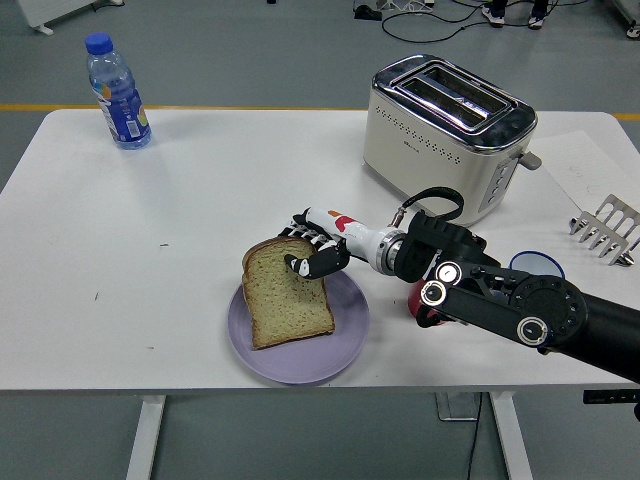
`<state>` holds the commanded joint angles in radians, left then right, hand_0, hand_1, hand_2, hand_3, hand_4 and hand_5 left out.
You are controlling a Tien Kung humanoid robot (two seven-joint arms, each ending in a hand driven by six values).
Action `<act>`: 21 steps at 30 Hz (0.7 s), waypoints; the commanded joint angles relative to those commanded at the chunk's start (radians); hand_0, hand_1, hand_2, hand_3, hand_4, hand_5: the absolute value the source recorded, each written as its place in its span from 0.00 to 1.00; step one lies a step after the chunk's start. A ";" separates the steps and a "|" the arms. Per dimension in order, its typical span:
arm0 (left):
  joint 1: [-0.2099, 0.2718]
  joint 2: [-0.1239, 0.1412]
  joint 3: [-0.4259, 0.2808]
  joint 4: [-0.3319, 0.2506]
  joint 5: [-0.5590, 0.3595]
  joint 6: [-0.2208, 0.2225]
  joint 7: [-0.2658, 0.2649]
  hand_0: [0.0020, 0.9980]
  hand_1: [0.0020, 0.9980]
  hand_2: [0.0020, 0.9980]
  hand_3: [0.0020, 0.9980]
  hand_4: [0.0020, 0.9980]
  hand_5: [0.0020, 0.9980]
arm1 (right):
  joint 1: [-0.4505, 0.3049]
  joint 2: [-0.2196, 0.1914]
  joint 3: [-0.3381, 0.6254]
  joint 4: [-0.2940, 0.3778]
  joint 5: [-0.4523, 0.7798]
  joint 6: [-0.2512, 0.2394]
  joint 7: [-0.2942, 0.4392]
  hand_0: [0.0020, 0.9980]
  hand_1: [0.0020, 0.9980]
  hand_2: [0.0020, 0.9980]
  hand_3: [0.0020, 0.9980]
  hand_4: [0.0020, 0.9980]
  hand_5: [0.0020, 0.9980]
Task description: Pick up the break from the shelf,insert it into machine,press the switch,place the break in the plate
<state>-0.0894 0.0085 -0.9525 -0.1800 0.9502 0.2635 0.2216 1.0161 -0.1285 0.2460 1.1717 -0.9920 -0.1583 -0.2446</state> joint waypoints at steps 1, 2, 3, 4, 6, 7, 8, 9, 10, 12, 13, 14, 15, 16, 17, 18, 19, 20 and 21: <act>0.001 0.000 0.000 0.000 0.000 0.000 0.000 0.62 0.45 0.43 0.51 0.27 0.80 | -0.001 0.000 0.000 -0.001 -0.004 0.000 0.000 0.70 0.72 0.70 0.71 0.59 0.02; 0.001 0.000 0.000 0.000 0.000 0.000 0.000 0.62 0.45 0.43 0.51 0.27 0.80 | -0.002 0.000 0.000 -0.001 -0.007 0.001 0.000 0.70 0.72 0.70 0.71 0.59 0.02; 0.001 -0.001 0.000 0.000 0.000 0.000 0.000 0.62 0.45 0.43 0.51 0.27 0.80 | -0.002 0.000 0.000 -0.001 -0.011 0.001 -0.001 0.74 0.75 0.76 0.77 0.62 0.04; 0.001 -0.001 0.001 0.000 -0.001 0.000 0.000 0.62 0.45 0.43 0.51 0.27 0.80 | -0.003 0.000 0.000 -0.002 -0.015 -0.002 -0.001 0.74 0.75 0.76 0.77 0.62 0.04; 0.002 -0.001 0.002 0.000 -0.002 -0.001 -0.001 0.62 0.45 0.43 0.51 0.27 0.80 | -0.003 0.000 0.001 -0.002 -0.021 -0.005 0.001 0.74 0.75 0.76 0.77 0.62 0.04; 0.002 -0.001 0.002 0.000 -0.003 0.000 -0.001 0.62 0.45 0.43 0.51 0.27 0.80 | -0.004 -0.001 0.003 -0.001 -0.030 -0.008 0.004 0.74 0.75 0.76 0.77 0.62 0.04; 0.002 -0.001 0.002 0.000 -0.004 0.000 -0.001 0.62 0.45 0.43 0.51 0.27 0.80 | -0.004 -0.001 0.005 0.000 -0.041 -0.010 0.007 0.74 0.75 0.76 0.77 0.62 0.04; 0.002 -0.001 0.002 0.000 -0.004 0.000 -0.001 0.62 0.45 0.43 0.51 0.27 0.80 | -0.004 -0.001 0.006 0.000 -0.045 -0.011 0.008 0.75 0.76 0.79 0.81 0.64 0.05; 0.001 0.000 0.004 0.000 -0.006 0.000 -0.002 0.62 0.45 0.43 0.51 0.27 0.80 | -0.005 -0.003 0.008 0.003 -0.058 -0.016 0.012 0.75 0.76 0.79 0.81 0.64 0.05; 0.000 0.000 0.005 0.000 -0.009 0.000 -0.003 0.62 0.45 0.43 0.51 0.27 0.80 | -0.005 -0.005 0.012 0.009 -0.085 -0.027 0.018 0.75 0.76 0.79 0.81 0.64 0.05; 0.000 0.000 0.005 0.000 -0.009 0.000 -0.003 0.62 0.45 0.43 0.51 0.27 0.80 | -0.004 -0.006 0.013 0.011 -0.095 -0.030 0.020 0.75 0.76 0.79 0.81 0.64 0.05; -0.001 0.000 0.004 0.000 -0.008 0.000 -0.002 0.62 0.45 0.43 0.51 0.27 0.80 | -0.005 -0.007 0.016 0.015 -0.108 -0.032 0.023 0.75 0.76 0.79 0.81 0.64 0.05; -0.001 0.000 0.004 0.000 -0.008 0.000 -0.002 0.62 0.45 0.43 0.51 0.27 0.80 | -0.005 -0.008 0.018 0.018 -0.116 -0.033 0.024 0.75 0.76 0.80 0.82 0.65 0.07; -0.002 0.000 0.004 0.000 -0.011 0.000 -0.003 0.62 0.45 0.43 0.51 0.27 0.80 | -0.005 -0.010 0.020 0.023 -0.123 -0.035 0.026 0.75 0.76 0.80 0.82 0.65 0.07; -0.002 0.000 0.005 0.000 -0.012 0.000 -0.003 0.62 0.45 0.43 0.51 0.27 0.80 | -0.005 -0.012 0.022 0.027 -0.128 -0.036 0.027 0.75 0.76 0.80 0.82 0.65 0.07; -0.002 0.000 0.005 0.000 -0.013 0.000 -0.004 0.62 0.45 0.43 0.51 0.27 0.80 | -0.005 -0.014 0.025 0.033 -0.134 -0.038 0.029 0.75 0.76 0.80 0.82 0.65 0.07; -0.002 0.000 0.004 0.000 -0.014 0.000 -0.004 0.62 0.45 0.43 0.51 0.27 0.80 | -0.006 -0.015 0.028 0.039 -0.140 -0.040 0.030 0.75 0.76 0.80 0.82 0.65 0.07; -0.002 0.000 0.004 0.000 -0.014 0.000 -0.004 0.62 0.45 0.43 0.51 0.27 0.80 | -0.006 -0.016 0.029 0.041 -0.142 -0.041 0.030 0.75 0.76 0.80 0.82 0.65 0.07; -0.003 0.000 0.004 0.000 -0.013 0.000 -0.003 0.62 0.45 0.43 0.51 0.27 0.80 | -0.006 -0.017 0.031 0.047 -0.145 -0.043 0.032 0.76 0.76 0.80 0.82 0.67 0.08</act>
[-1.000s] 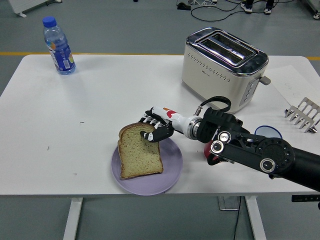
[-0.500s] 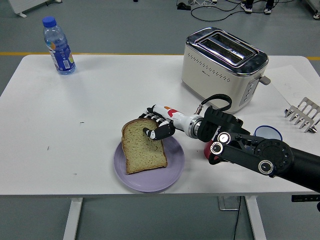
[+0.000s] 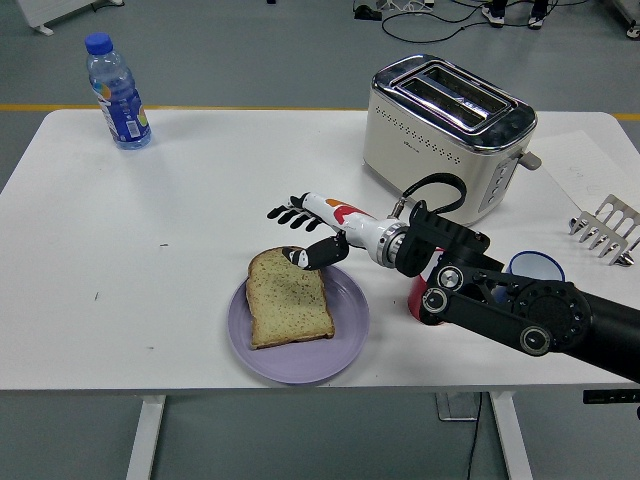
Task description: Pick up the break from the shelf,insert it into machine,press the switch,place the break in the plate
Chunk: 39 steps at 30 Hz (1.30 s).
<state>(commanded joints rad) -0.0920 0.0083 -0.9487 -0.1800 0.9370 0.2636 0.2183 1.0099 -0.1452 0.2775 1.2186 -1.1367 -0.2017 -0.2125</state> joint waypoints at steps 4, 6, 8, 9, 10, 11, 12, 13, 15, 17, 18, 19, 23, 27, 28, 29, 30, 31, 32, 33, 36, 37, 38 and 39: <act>0.000 0.000 0.000 0.000 -0.001 -0.001 0.000 0.62 0.45 0.43 0.51 0.27 0.80 | -0.004 -0.009 0.020 0.038 -0.017 -0.017 0.015 0.76 0.76 0.80 0.82 0.67 0.08; 0.000 -0.001 0.000 0.000 0.000 -0.001 0.000 0.62 0.45 0.43 0.51 0.27 0.80 | -0.009 -0.017 0.039 0.064 -0.034 -0.035 0.032 0.76 0.76 0.80 0.82 0.67 0.08; 0.000 -0.001 0.000 0.000 -0.001 -0.001 0.000 0.62 0.45 0.43 0.51 0.27 0.80 | -0.013 -0.025 0.061 0.088 -0.058 -0.056 0.050 0.76 0.76 0.80 0.82 0.67 0.08; 0.000 -0.001 0.000 0.000 -0.001 -0.001 0.000 0.62 0.45 0.43 0.51 0.27 0.80 | -0.014 -0.027 0.067 0.093 -0.064 -0.060 0.054 0.76 0.76 0.80 0.82 0.67 0.08; 0.000 -0.001 0.001 0.000 -0.004 -0.001 -0.001 0.62 0.45 0.43 0.51 0.27 0.80 | -0.015 -0.033 0.082 0.108 -0.077 -0.074 0.065 0.76 0.76 0.80 0.82 0.67 0.08; 0.000 -0.001 0.002 0.000 -0.005 -0.001 -0.001 0.62 0.45 0.43 0.51 0.27 0.80 | -0.017 -0.038 0.096 0.121 -0.088 -0.086 0.073 0.76 0.76 0.80 0.82 0.67 0.08; 0.000 0.000 0.003 0.000 -0.007 -0.002 -0.002 0.62 0.45 0.43 0.51 0.27 0.80 | -0.019 -0.046 0.115 0.139 -0.099 -0.104 0.084 0.76 0.75 0.80 0.81 0.67 0.09; 0.000 0.000 0.004 0.000 -0.008 -0.002 -0.002 0.62 0.45 0.43 0.51 0.27 0.80 | -0.019 -0.048 0.121 0.144 -0.102 -0.109 0.087 0.76 0.75 0.80 0.81 0.67 0.09; -0.001 0.000 0.002 0.000 -0.005 -0.004 -0.001 0.62 0.45 0.43 0.51 0.27 0.80 | -0.021 -0.062 0.154 0.174 -0.116 -0.137 0.110 0.76 0.75 0.80 0.81 0.67 0.09; -0.002 0.000 0.000 0.000 0.000 -0.005 0.000 0.62 0.45 0.43 0.51 0.27 0.80 | -0.023 -0.076 0.183 0.198 -0.125 -0.153 0.127 0.76 0.75 0.80 0.81 0.67 0.09; -0.001 0.000 0.000 0.000 0.000 -0.005 0.000 0.62 0.45 0.43 0.51 0.27 0.80 | -0.025 -0.084 0.200 0.211 -0.124 -0.160 0.138 0.76 0.75 0.80 0.80 0.64 0.11; -0.001 0.000 -0.002 0.000 0.000 -0.005 0.000 0.62 0.45 0.43 0.51 0.27 0.80 | -0.029 -0.095 0.219 0.226 -0.119 -0.167 0.152 0.76 0.75 0.80 0.80 0.64 0.11; 0.000 -0.001 -0.004 0.000 0.002 -0.006 0.001 0.62 0.45 0.43 0.51 0.27 0.80 | -0.045 -0.129 0.290 0.267 -0.094 -0.184 0.197 0.76 0.75 0.80 0.80 0.64 0.11; 0.001 -0.001 -0.004 0.000 0.001 -0.006 0.001 0.62 0.45 0.43 0.51 0.27 0.80 | -0.065 -0.163 0.360 0.298 -0.065 -0.196 0.232 0.77 0.75 0.80 0.76 0.57 0.12; 0.001 -0.001 -0.005 0.000 0.001 -0.006 0.001 0.62 0.45 0.43 0.51 0.27 0.80 | -0.068 -0.167 0.369 0.301 -0.061 -0.198 0.235 0.77 0.75 0.80 0.76 0.57 0.12; 0.001 -0.001 -0.004 0.000 0.001 -0.007 0.000 0.62 0.45 0.43 0.51 0.27 0.80 | -0.076 -0.178 0.388 0.310 -0.044 -0.201 0.244 0.77 0.75 0.80 0.76 0.57 0.12; 0.001 -0.001 -0.004 0.000 0.000 -0.007 0.000 0.62 0.45 0.43 0.51 0.26 0.80 | -0.082 -0.187 0.403 0.316 -0.027 -0.204 0.253 0.77 0.76 0.78 0.75 0.51 0.15; 0.002 -0.001 -0.004 0.000 0.000 -0.007 0.000 0.62 0.45 0.43 0.51 0.26 0.80 | -0.086 -0.193 0.413 0.321 -0.008 -0.207 0.258 0.77 0.76 0.78 0.75 0.51 0.15; 0.002 -0.001 -0.004 0.000 0.000 -0.007 0.000 0.62 0.45 0.43 0.51 0.26 0.80 | -0.089 -0.197 0.419 0.324 0.001 -0.208 0.262 0.77 0.76 0.78 0.75 0.51 0.15; 0.002 -0.002 -0.005 0.000 0.001 -0.008 0.000 0.62 0.45 0.43 0.51 0.26 0.80 | -0.096 -0.206 0.433 0.329 0.025 -0.210 0.268 0.77 0.76 0.78 0.75 0.51 0.15; 0.002 -0.002 -0.005 0.000 0.004 -0.008 0.001 0.62 0.45 0.43 0.51 0.27 0.80 | -0.109 -0.219 0.457 0.336 0.054 -0.214 0.278 0.76 0.75 0.78 0.74 0.48 0.17; 0.003 -0.002 -0.003 0.000 0.002 -0.009 0.000 0.62 0.45 0.43 0.51 0.27 0.80 | -0.124 -0.231 0.477 0.343 0.079 -0.217 0.287 0.76 0.75 0.78 0.74 0.48 0.17; 0.003 -0.002 -0.002 0.000 0.001 -0.009 0.000 0.62 0.45 0.43 0.51 0.27 0.80 | -0.129 -0.235 0.486 0.345 0.091 -0.218 0.290 0.76 0.75 0.78 0.74 0.48 0.17; 0.003 -0.002 -0.004 0.000 0.003 -0.010 0.000 0.62 0.45 0.43 0.51 0.27 0.80 | -0.140 -0.243 0.502 0.348 0.112 -0.221 0.297 0.76 0.75 0.78 0.74 0.48 0.17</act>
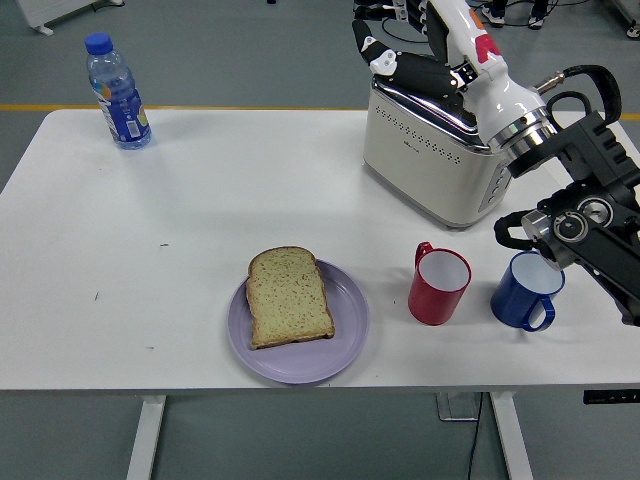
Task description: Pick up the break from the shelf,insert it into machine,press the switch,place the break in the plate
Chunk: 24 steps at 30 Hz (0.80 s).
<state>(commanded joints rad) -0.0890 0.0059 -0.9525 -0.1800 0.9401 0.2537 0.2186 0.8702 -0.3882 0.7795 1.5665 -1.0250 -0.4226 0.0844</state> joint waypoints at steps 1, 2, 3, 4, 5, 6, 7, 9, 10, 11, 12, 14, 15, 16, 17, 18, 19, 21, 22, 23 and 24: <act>0.000 0.000 0.000 0.000 0.000 0.000 0.000 0.62 0.45 0.43 0.51 0.27 0.80 | -0.008 -0.006 0.011 0.002 0.015 -0.003 0.006 0.76 0.75 0.78 0.74 0.48 0.17; 0.000 0.000 0.001 0.000 0.000 -0.001 0.000 0.62 0.45 0.43 0.51 0.27 0.80 | -0.015 -0.011 0.020 0.003 0.036 -0.006 0.011 0.76 0.75 0.78 0.74 0.48 0.17; 0.000 0.000 0.001 0.000 0.000 -0.001 0.000 0.62 0.45 0.43 0.51 0.27 0.80 | -0.017 -0.012 0.024 0.003 0.044 -0.008 0.013 0.76 0.73 0.77 0.72 0.47 0.17; 0.001 0.000 0.000 0.000 0.000 -0.001 0.000 0.62 0.45 0.43 0.51 0.27 0.80 | -0.024 -0.016 0.033 0.003 0.060 -0.010 0.019 0.76 0.73 0.77 0.72 0.47 0.17; 0.001 -0.001 0.000 0.000 0.001 -0.001 0.000 0.62 0.45 0.43 0.51 0.27 0.80 | -0.035 -0.021 0.045 0.002 0.086 -0.014 0.028 0.76 0.73 0.77 0.72 0.47 0.17; 0.002 -0.001 -0.001 0.000 0.002 -0.002 0.000 0.62 0.45 0.43 0.51 0.27 0.80 | -0.044 -0.024 0.057 0.001 0.112 -0.018 0.037 0.76 0.73 0.77 0.72 0.47 0.17; 0.002 -0.002 -0.001 0.000 0.002 -0.002 0.001 0.62 0.45 0.43 0.51 0.27 0.80 | -0.047 -0.025 0.061 0.000 0.122 -0.019 0.040 0.76 0.73 0.77 0.72 0.47 0.17; 0.004 -0.002 -0.003 0.000 0.009 -0.004 0.003 0.62 0.45 0.43 0.51 0.27 0.80 | -0.071 -0.033 0.088 -0.005 0.176 -0.021 0.054 0.76 0.73 0.77 0.72 0.47 0.17; 0.005 -0.003 -0.003 0.000 0.010 -0.005 0.003 0.62 0.45 0.44 0.51 0.27 0.80 | -0.078 -0.035 0.096 -0.007 0.199 -0.021 0.057 0.75 0.73 0.76 0.70 0.49 0.16; 0.005 -0.003 -0.003 0.000 0.011 -0.005 0.003 0.62 0.45 0.44 0.51 0.27 0.80 | -0.083 -0.037 0.101 -0.008 0.212 -0.020 0.060 0.75 0.73 0.76 0.70 0.49 0.16; 0.007 -0.004 -0.004 0.000 0.013 -0.006 0.004 0.62 0.45 0.44 0.51 0.27 0.80 | -0.101 -0.044 0.123 -0.013 0.248 -0.020 0.069 0.75 0.73 0.76 0.70 0.49 0.16; 0.009 -0.005 -0.005 0.000 0.016 -0.006 0.005 0.62 0.45 0.44 0.51 0.27 0.80 | -0.121 -0.050 0.148 -0.019 0.298 -0.020 0.076 0.75 0.73 0.76 0.70 0.49 0.16; 0.010 -0.005 -0.006 0.000 0.017 -0.007 0.005 0.62 0.45 0.44 0.51 0.27 0.80 | -0.133 -0.054 0.162 -0.023 0.319 -0.018 0.080 0.75 0.72 0.75 0.68 0.49 0.18; 0.011 -0.005 -0.006 0.000 0.018 -0.007 0.006 0.62 0.45 0.44 0.51 0.27 0.80 | -0.142 -0.057 0.177 -0.025 0.345 -0.017 0.083 0.75 0.72 0.75 0.68 0.49 0.18; 0.013 -0.006 -0.007 0.000 0.019 -0.008 0.006 0.62 0.45 0.44 0.51 0.27 0.80 | -0.161 -0.063 0.202 -0.035 0.388 -0.010 0.089 0.75 0.72 0.75 0.68 0.49 0.18; 0.013 -0.006 -0.007 0.000 0.020 -0.008 0.006 0.62 0.45 0.44 0.51 0.27 0.80 | -0.168 -0.065 0.213 -0.037 0.416 -0.007 0.090 0.75 0.72 0.75 0.68 0.49 0.18; 0.015 -0.006 -0.009 0.000 0.022 -0.008 0.007 0.62 0.45 0.44 0.51 0.27 0.80 | -0.184 -0.070 0.234 -0.046 0.454 0.002 0.096 0.75 0.72 0.75 0.68 0.49 0.18; 0.016 -0.006 -0.009 0.000 0.025 -0.009 0.007 0.62 0.45 0.44 0.51 0.27 0.80 | -0.211 -0.075 0.268 -0.060 0.522 0.014 0.111 0.75 0.72 0.75 0.68 0.49 0.18; 0.016 -0.006 -0.009 0.000 0.025 -0.009 0.007 0.62 0.46 0.44 0.51 0.27 0.80 | -0.216 -0.076 0.275 -0.062 0.550 0.016 0.114 0.74 0.71 0.73 0.67 0.48 0.19; 0.017 -0.006 -0.012 0.000 0.029 -0.010 0.007 0.62 0.46 0.44 0.51 0.27 0.80 | -0.238 -0.078 0.301 -0.073 0.589 0.024 0.130 0.74 0.71 0.73 0.67 0.48 0.19; 0.017 -0.006 -0.012 0.000 0.030 -0.010 0.007 0.62 0.46 0.44 0.51 0.27 0.80 | -0.245 -0.079 0.310 -0.076 0.616 0.026 0.135 0.74 0.71 0.73 0.67 0.48 0.19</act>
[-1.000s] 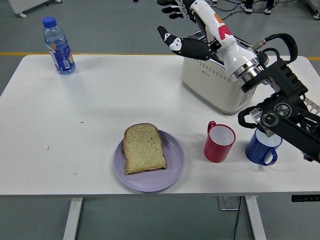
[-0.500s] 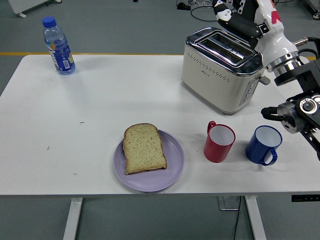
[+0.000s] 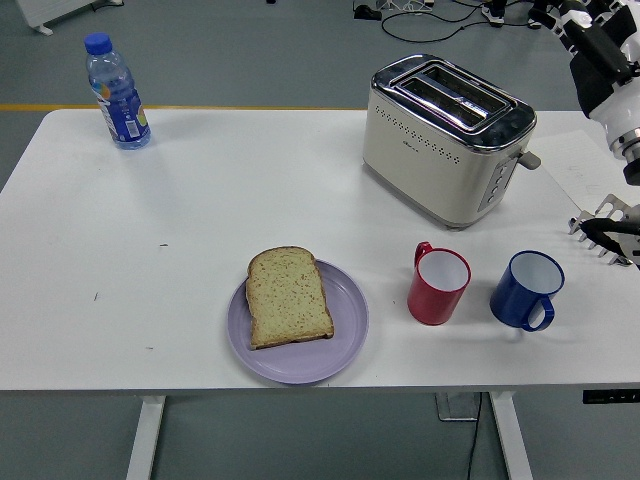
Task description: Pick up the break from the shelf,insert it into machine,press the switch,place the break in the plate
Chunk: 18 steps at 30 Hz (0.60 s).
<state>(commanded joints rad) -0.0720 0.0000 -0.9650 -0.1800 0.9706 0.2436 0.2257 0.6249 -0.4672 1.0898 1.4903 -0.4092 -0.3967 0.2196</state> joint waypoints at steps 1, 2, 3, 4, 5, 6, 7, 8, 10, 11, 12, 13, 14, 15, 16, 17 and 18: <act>0.001 0.000 -0.001 0.000 0.002 0.000 0.000 0.62 0.46 0.44 0.51 0.27 0.80 | -0.017 -0.002 0.019 -0.011 0.025 0.010 0.009 0.74 0.71 0.73 0.67 0.48 0.19; 0.001 0.000 -0.003 0.000 0.003 0.000 -0.001 0.62 0.46 0.44 0.51 0.27 0.80 | -0.044 -0.003 0.051 -0.021 0.061 0.018 0.016 0.74 0.71 0.73 0.67 0.48 0.19; 0.002 0.000 -0.004 0.000 0.005 0.000 -0.001 0.62 0.46 0.44 0.51 0.27 0.80 | -0.077 -0.004 0.088 -0.031 0.100 0.032 0.014 0.74 0.71 0.73 0.67 0.48 0.19; 0.002 0.000 -0.005 0.000 0.006 0.000 -0.001 0.62 0.46 0.44 0.51 0.26 0.80 | -0.091 -0.005 0.105 -0.034 0.117 0.036 0.014 0.73 0.70 0.72 0.67 0.46 0.20; 0.002 0.000 -0.007 0.000 0.010 0.000 -0.001 0.62 0.46 0.44 0.51 0.26 0.80 | -0.118 -0.005 0.133 -0.034 0.133 0.046 0.007 0.73 0.70 0.72 0.67 0.46 0.20; 0.003 0.000 -0.008 0.000 0.011 -0.001 -0.002 0.62 0.46 0.44 0.51 0.26 0.80 | -0.141 -0.006 0.158 -0.033 0.140 0.053 0.001 0.73 0.70 0.72 0.67 0.46 0.20; 0.003 0.000 -0.008 0.000 0.011 0.000 -0.002 0.62 0.46 0.44 0.51 0.26 0.80 | -0.182 -0.008 0.198 -0.029 0.146 0.068 -0.011 0.73 0.70 0.72 0.67 0.46 0.20; 0.003 0.000 -0.009 0.000 0.011 0.000 -0.003 0.62 0.46 0.44 0.51 0.26 0.80 | -0.204 -0.009 0.218 -0.028 0.147 0.072 -0.014 0.73 0.70 0.72 0.67 0.46 0.20; 0.003 0.000 -0.009 0.000 0.004 0.001 -0.005 0.62 0.46 0.44 0.51 0.26 0.80 | -0.265 -0.010 0.274 -0.026 0.158 0.106 -0.047 0.71 0.68 0.69 0.64 0.46 0.21; 0.002 0.000 -0.011 0.000 0.003 0.001 -0.006 0.62 0.46 0.44 0.51 0.26 0.80 | -0.300 -0.008 0.306 -0.027 0.158 0.124 -0.069 0.71 0.68 0.69 0.64 0.46 0.21; 0.002 0.000 -0.011 0.000 0.002 0.001 -0.006 0.62 0.46 0.44 0.51 0.26 0.80 | -0.311 -0.008 0.316 -0.027 0.158 0.127 -0.074 0.71 0.68 0.69 0.64 0.46 0.21; 0.000 0.000 -0.013 0.000 0.004 0.001 -0.006 0.62 0.46 0.44 0.51 0.26 0.80 | -0.337 -0.007 0.341 -0.029 0.153 0.141 -0.092 0.71 0.68 0.69 0.64 0.46 0.21; -0.002 0.000 -0.014 0.000 0.005 0.000 -0.006 0.62 0.46 0.44 0.51 0.26 0.80 | -0.360 -0.006 0.366 -0.031 0.144 0.153 -0.107 0.71 0.68 0.69 0.64 0.46 0.21; -0.004 0.000 -0.014 0.000 0.005 0.000 -0.007 0.62 0.46 0.44 0.51 0.26 0.80 | -0.377 -0.006 0.384 -0.032 0.138 0.160 -0.116 0.71 0.68 0.69 0.64 0.46 0.21; -0.005 0.000 -0.016 0.000 0.007 0.000 -0.007 0.62 0.46 0.44 0.51 0.27 0.81 | -0.392 -0.006 0.400 -0.033 0.134 0.167 -0.126 0.71 0.67 0.68 0.62 0.45 0.22; -0.006 0.000 -0.017 0.000 0.008 -0.001 -0.006 0.62 0.46 0.44 0.51 0.27 0.81 | -0.400 -0.006 0.409 -0.034 0.132 0.171 -0.131 0.71 0.67 0.68 0.62 0.45 0.22; -0.008 0.000 -0.017 0.000 0.006 -0.001 -0.007 0.62 0.46 0.44 0.51 0.27 0.81 | -0.412 -0.005 0.424 -0.037 0.128 0.178 -0.141 0.71 0.67 0.68 0.62 0.45 0.22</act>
<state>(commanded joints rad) -0.0797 0.0000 -0.9820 -0.1800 0.9770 0.2426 0.2185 0.2128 -0.4720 1.5136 1.4537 -0.2812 -0.2182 0.0787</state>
